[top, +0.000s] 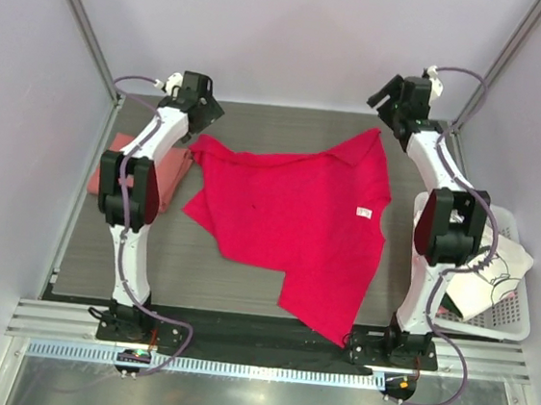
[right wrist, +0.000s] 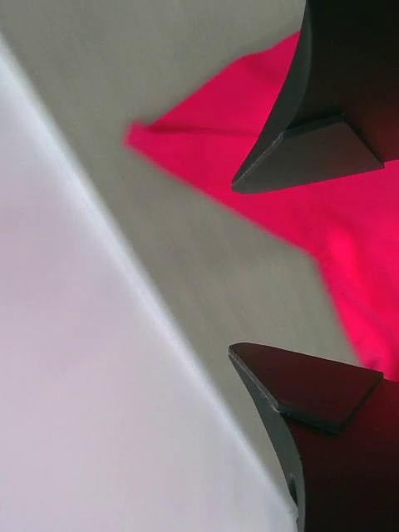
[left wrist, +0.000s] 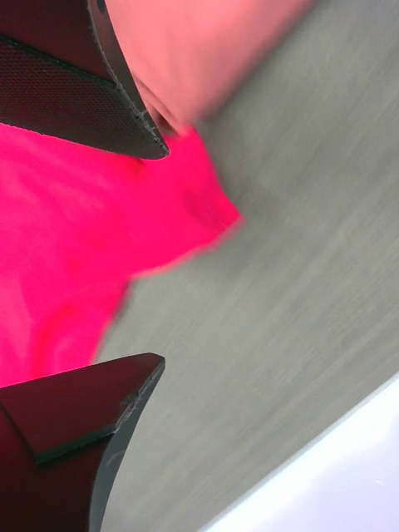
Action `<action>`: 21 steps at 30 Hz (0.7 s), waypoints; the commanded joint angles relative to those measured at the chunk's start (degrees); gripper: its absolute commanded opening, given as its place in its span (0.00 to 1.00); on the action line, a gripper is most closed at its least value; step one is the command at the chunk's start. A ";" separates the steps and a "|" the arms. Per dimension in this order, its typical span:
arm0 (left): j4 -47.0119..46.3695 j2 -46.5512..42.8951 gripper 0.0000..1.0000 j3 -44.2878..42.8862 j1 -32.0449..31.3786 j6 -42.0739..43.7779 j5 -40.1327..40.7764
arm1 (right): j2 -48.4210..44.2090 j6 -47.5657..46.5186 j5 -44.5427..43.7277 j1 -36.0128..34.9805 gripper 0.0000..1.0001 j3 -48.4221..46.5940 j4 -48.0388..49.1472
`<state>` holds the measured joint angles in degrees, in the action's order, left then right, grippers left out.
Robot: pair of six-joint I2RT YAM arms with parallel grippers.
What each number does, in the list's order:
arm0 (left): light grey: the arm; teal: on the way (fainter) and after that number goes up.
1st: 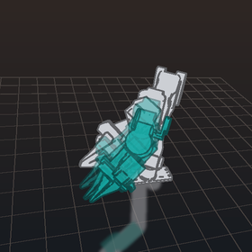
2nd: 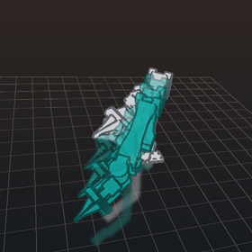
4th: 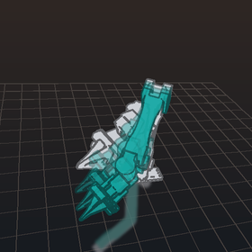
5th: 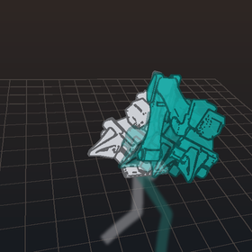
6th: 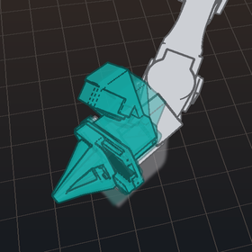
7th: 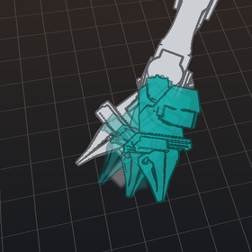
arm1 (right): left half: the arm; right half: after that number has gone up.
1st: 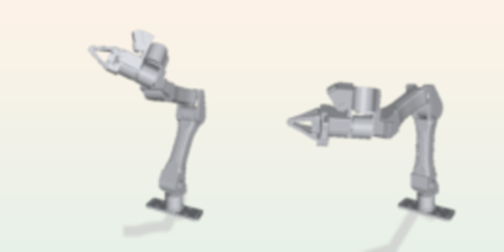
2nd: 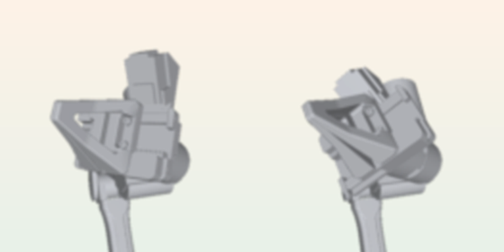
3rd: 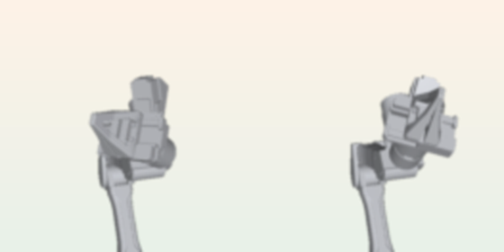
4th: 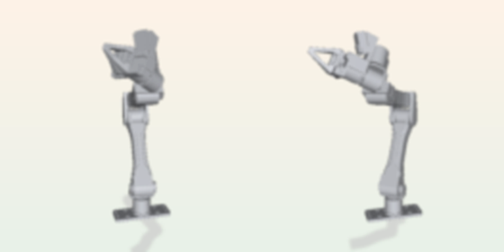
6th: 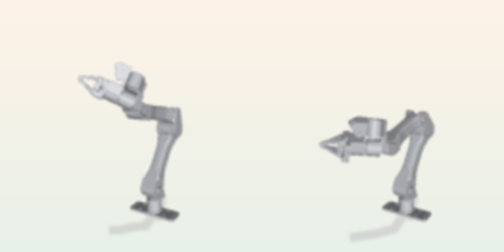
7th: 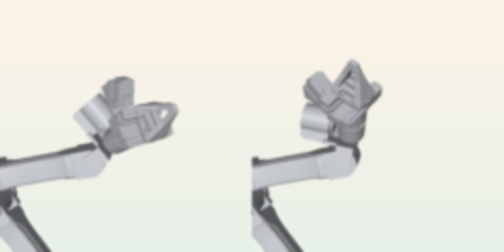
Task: Fold and stack the t-shirts
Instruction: Flatten the tshirt out
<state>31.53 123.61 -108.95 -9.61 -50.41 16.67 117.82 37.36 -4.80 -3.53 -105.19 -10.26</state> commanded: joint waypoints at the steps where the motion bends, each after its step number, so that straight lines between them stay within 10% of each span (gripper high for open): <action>1: 5.65 -11.88 1.00 8.36 -0.15 3.13 2.67 | -12.33 2.27 2.33 -1.04 0.77 14.09 -2.49; 12: 5.39 -43.94 0.97 44.15 -0.68 2.69 -1.02 | -53.90 2.89 -5.75 -8.41 0.68 55.84 -16.71; 21: 0.03 -48.82 0.74 57.53 -0.68 3.57 -4.27 | -73.24 6.05 -3.47 -12.90 0.62 70.01 -28.85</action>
<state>35.88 74.37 -52.40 -10.07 -47.77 13.72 48.47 41.82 -8.38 -15.88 -37.54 -34.28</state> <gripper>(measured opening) 0.748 0.625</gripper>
